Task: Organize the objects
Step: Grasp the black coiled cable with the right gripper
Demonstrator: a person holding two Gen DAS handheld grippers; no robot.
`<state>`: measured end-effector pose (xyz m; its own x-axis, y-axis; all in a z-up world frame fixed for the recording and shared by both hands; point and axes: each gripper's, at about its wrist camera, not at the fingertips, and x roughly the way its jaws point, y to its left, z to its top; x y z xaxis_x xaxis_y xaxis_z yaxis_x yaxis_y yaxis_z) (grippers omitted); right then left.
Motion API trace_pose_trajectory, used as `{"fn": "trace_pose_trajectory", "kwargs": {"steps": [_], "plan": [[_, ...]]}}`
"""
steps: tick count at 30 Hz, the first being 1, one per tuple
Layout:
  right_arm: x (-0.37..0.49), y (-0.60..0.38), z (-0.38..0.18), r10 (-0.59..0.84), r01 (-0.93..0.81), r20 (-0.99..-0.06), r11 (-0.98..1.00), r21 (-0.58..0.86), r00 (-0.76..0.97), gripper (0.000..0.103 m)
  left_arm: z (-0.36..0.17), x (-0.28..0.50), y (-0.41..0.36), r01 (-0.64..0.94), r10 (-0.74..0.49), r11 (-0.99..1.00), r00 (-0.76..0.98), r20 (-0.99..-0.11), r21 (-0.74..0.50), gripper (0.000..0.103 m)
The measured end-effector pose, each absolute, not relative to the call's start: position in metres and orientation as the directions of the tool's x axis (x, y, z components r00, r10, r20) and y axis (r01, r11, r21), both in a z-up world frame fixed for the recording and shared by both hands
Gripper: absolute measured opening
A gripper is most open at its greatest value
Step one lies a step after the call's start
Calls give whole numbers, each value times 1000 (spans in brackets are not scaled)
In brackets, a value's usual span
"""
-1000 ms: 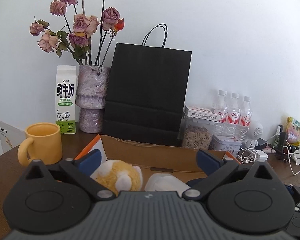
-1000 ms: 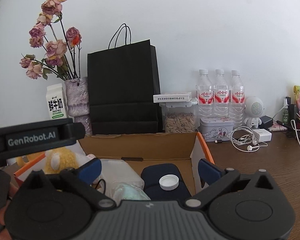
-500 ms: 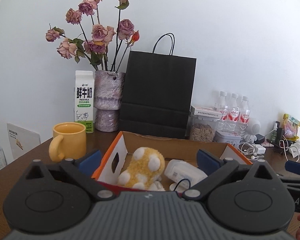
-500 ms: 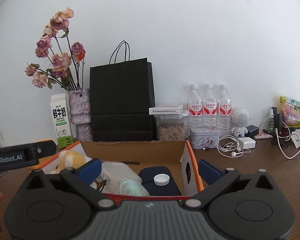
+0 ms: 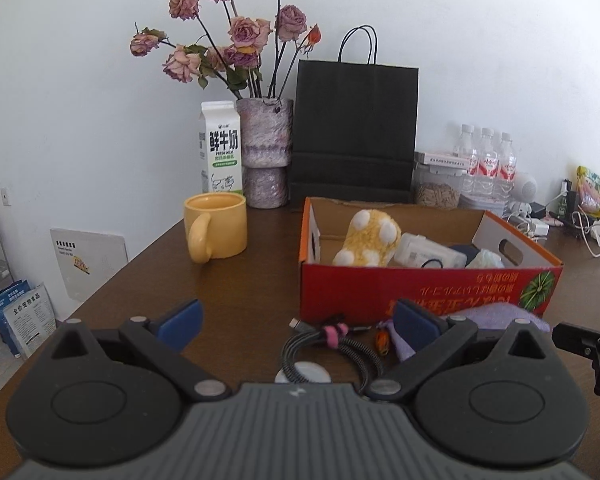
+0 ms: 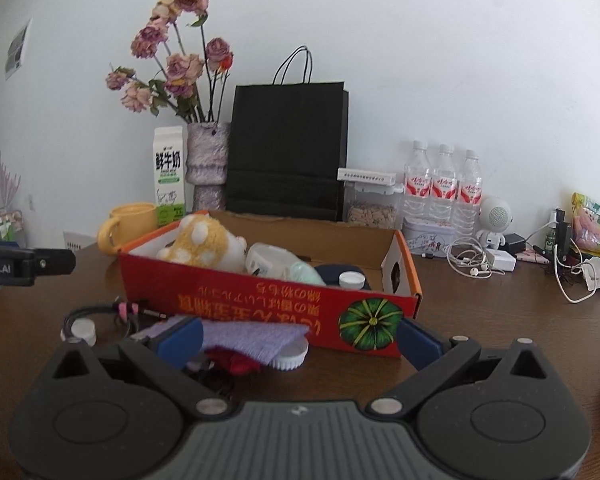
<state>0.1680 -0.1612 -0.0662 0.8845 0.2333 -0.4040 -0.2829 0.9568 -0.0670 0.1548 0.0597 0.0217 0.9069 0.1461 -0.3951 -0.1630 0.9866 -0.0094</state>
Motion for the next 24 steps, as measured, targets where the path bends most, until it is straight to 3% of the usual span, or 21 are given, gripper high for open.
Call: {"fn": "trace_pose_trajectory", "kwargs": {"steps": [5, 10, 13, 14, 15, 17, 24], "plan": [[173, -137, -88, 238, -339, -515, 934, -111, 824, 103, 6, 136, 78, -187, 174, 982, 875, -452, 16, 103], [194, -113, -98, 240, -355, -573, 930, -97, 784, 92, 0, 121, 94, -212, 188, 977, 862, -472, 1, 103], [205, -102, -102, 239, -356, -595, 931, -86, 768, 79, 0, 117, 98, -217, 190, 976, 860, -474, -4, 103], [208, -101, -104, 243, -358, -606, 931, -75, 757, 70, 0, 116, 99, -218, 188, 976, 860, -475, -8, 103], [208, -100, -105, 250, -362, -612, 930, -63, 750, 54, 1, 116, 100, -218, 186, 976, 860, -475, -12, 103], [204, -102, -104, 292, -383, -610, 924, -20, 737, 39, 0, 116, 101, -213, 180, 977, 862, -475, -17, 103], [167, -119, -92, 312, -383, -536, 923, -24, 784, 39, 0, 141, 85, -151, 129, 989, 860, -493, -5, 103]]}}
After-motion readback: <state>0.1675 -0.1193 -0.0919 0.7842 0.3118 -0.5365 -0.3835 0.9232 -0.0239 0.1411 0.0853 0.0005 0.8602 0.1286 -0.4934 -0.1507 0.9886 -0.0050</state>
